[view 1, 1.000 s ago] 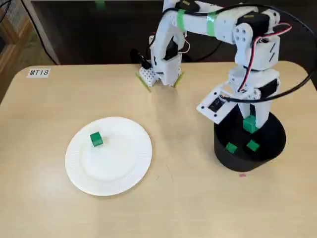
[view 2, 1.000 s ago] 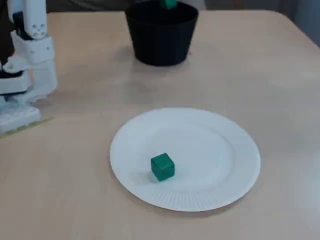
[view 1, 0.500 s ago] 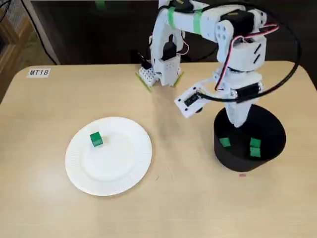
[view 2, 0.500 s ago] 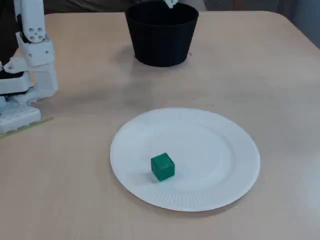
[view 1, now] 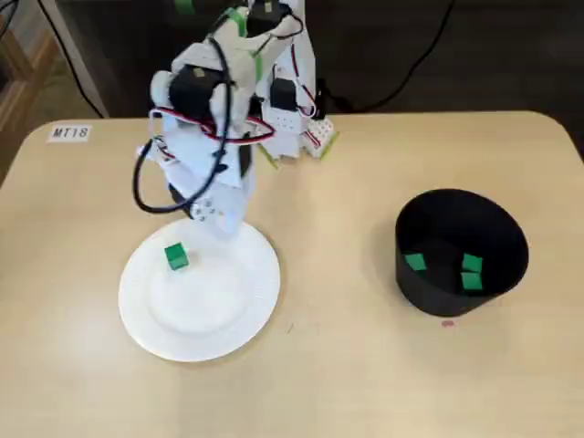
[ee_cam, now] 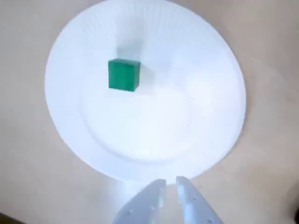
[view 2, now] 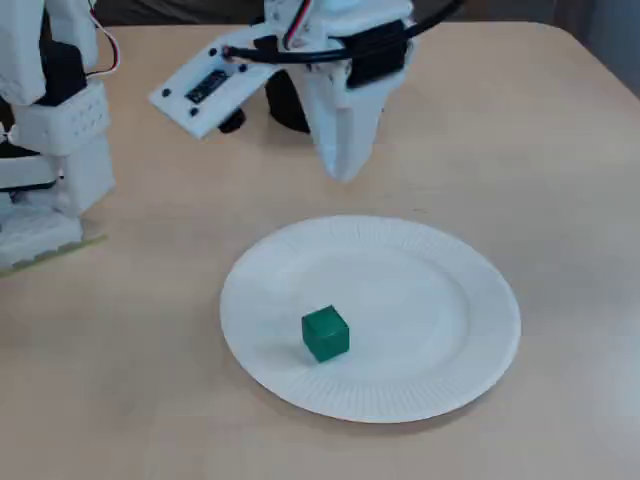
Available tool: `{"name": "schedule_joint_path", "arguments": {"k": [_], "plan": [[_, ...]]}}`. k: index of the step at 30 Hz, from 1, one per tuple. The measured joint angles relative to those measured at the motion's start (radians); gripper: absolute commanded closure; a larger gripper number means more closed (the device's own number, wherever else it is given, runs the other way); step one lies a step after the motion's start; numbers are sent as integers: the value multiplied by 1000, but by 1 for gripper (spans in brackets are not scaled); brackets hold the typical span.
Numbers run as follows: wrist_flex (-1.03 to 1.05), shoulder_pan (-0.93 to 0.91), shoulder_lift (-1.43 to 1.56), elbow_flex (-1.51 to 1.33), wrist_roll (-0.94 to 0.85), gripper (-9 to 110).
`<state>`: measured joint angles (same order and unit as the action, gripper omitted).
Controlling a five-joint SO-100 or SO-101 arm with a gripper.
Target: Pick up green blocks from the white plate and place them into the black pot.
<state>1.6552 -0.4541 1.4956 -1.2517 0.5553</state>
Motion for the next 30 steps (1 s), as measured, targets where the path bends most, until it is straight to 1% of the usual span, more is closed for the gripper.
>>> {"name": "schedule_joint_path", "arguments": {"k": [4, 9, 14, 22, 30], "plan": [[0, -71, 28, -60, 5, 82], [-2, -150, 28, -94, -8, 76], [3, -207, -29, -103, -5, 76], [-23, -210, -189, -101, -48, 77], [-94, -202, -222, -101, -61, 77]]}}
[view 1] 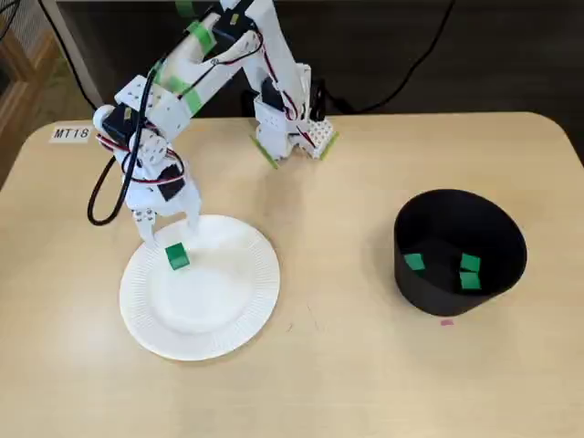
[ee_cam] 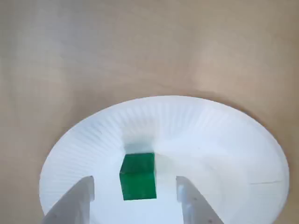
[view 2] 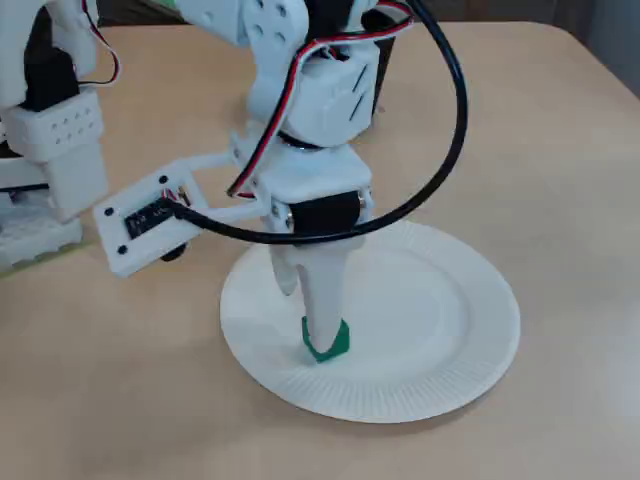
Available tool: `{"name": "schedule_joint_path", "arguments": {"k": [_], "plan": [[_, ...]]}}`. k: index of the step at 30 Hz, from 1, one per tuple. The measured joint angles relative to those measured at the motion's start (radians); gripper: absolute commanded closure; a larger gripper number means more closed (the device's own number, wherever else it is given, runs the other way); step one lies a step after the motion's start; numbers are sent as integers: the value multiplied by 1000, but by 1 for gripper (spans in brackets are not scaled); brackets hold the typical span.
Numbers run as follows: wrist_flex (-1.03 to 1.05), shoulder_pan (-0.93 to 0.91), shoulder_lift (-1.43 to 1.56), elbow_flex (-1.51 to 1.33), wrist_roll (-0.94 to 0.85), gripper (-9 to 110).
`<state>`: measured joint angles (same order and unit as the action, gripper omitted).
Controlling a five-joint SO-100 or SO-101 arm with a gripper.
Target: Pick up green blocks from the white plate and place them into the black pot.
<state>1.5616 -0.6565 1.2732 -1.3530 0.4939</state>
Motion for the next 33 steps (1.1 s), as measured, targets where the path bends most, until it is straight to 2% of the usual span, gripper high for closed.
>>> {"name": "schedule_joint_path", "arguments": {"k": [15, 17, 19, 29, 33], "plan": [[-106, 26, -75, 0, -6, 83], [-126, 26, -92, 0, -6, 89], [-153, 26, -106, 0, 5, 104], [-204, 26, -133, 26, -11, 104], [-233, 58, -34, 25, -77, 104]]}}
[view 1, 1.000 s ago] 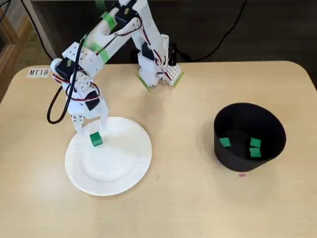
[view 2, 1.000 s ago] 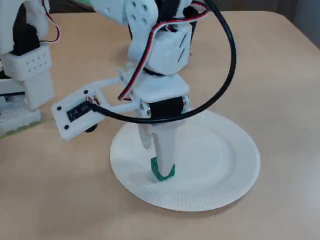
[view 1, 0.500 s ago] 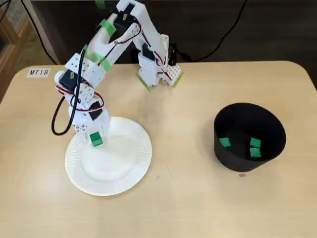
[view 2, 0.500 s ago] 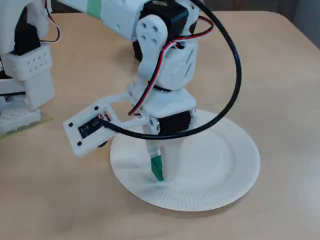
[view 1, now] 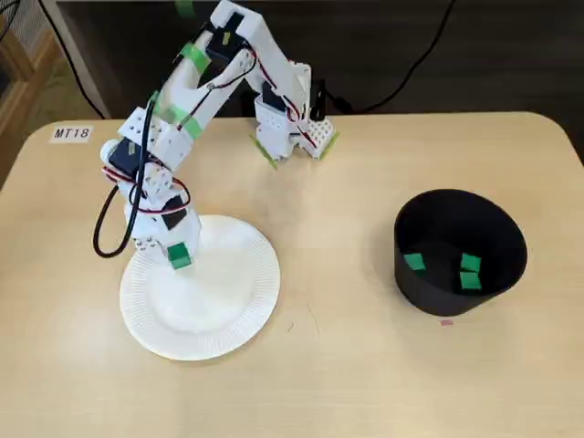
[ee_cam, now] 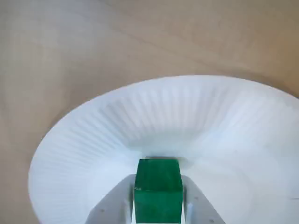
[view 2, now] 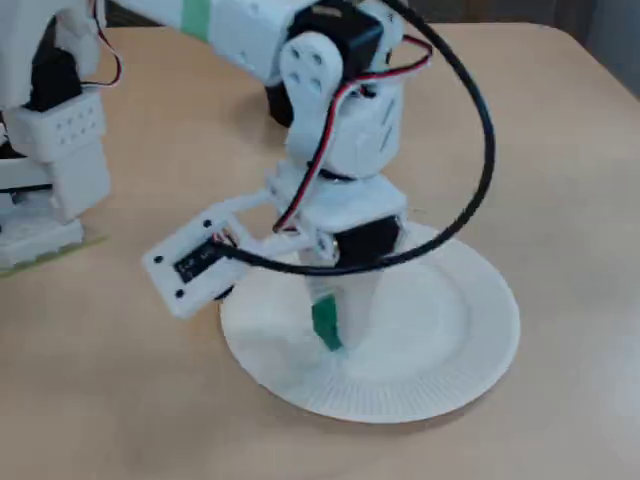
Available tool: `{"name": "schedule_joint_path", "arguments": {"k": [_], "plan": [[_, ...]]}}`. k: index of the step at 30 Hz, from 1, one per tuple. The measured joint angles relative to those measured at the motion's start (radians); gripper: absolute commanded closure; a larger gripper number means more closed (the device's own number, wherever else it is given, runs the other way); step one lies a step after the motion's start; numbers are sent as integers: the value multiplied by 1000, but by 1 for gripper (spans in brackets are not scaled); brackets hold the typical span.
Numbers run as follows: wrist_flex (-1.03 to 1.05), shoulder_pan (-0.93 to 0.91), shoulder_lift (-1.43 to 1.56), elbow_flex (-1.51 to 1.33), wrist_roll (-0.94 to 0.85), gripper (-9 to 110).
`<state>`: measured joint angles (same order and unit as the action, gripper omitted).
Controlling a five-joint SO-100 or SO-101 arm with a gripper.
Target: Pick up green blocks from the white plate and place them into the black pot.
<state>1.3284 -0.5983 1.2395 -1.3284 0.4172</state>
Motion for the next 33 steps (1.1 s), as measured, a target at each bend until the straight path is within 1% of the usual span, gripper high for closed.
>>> {"name": "schedule_joint_path", "arguments": {"k": [3, 8, 16, 18, 22, 27, 31, 33], "plan": [[-48, 72, 129, 0, -72, 104], [-83, 295, 334, 0, -163, 104], [-110, 772, 658, -17, -112, 104], [-158, 910, 721, -87, -87, 104], [-270, 1100, 802, -288, -52, 104], [-472, 1203, 848, -563, -44, 104], [-638, 1216, 848, -710, -55, 104], [-686, 1215, 845, -739, -67, 104]]}}
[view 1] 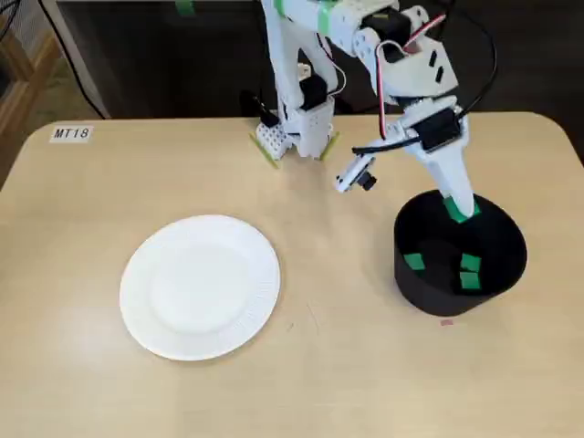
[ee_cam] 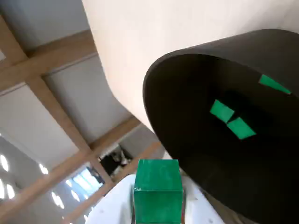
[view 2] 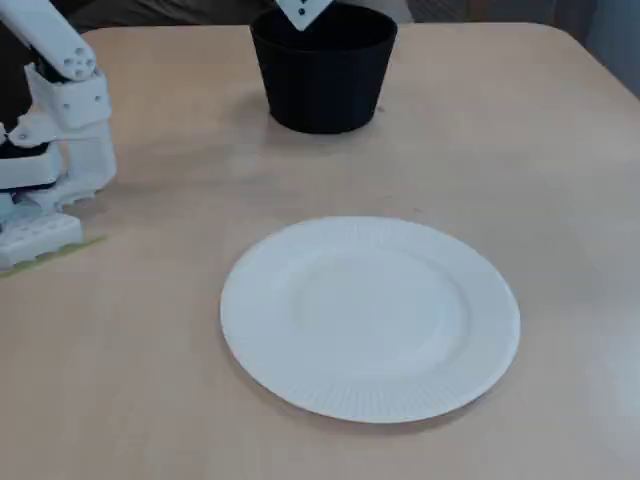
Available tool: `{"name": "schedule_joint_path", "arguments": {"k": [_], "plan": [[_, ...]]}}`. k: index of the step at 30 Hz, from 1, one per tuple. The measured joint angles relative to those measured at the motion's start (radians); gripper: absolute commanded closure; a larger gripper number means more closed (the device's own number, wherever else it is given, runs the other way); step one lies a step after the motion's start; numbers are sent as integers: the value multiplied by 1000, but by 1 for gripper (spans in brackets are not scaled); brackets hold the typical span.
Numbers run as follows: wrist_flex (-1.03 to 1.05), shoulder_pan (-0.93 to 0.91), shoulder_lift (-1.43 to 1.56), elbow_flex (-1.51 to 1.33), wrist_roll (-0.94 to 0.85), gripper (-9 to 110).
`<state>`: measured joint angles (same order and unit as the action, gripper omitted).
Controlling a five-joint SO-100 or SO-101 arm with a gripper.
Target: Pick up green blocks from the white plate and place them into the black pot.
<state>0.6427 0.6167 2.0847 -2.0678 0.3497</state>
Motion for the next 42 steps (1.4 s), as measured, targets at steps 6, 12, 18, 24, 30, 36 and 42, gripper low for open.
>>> {"name": "schedule_joint_path", "arguments": {"k": [6, 12, 18, 24, 30, 36, 42], "plan": [[-46, -9, -28, -23, -74, 84], [-29, -8, -26, -23, -183, 76], [-20, -28, -5, -32, -212, 85], [34, -141, 144, -54, -166, 104], [109, -414, 272, -77, -310, 104], [178, -565, 385, -166, -402, 103], [186, -637, 681, -383, -402, 104]]}}
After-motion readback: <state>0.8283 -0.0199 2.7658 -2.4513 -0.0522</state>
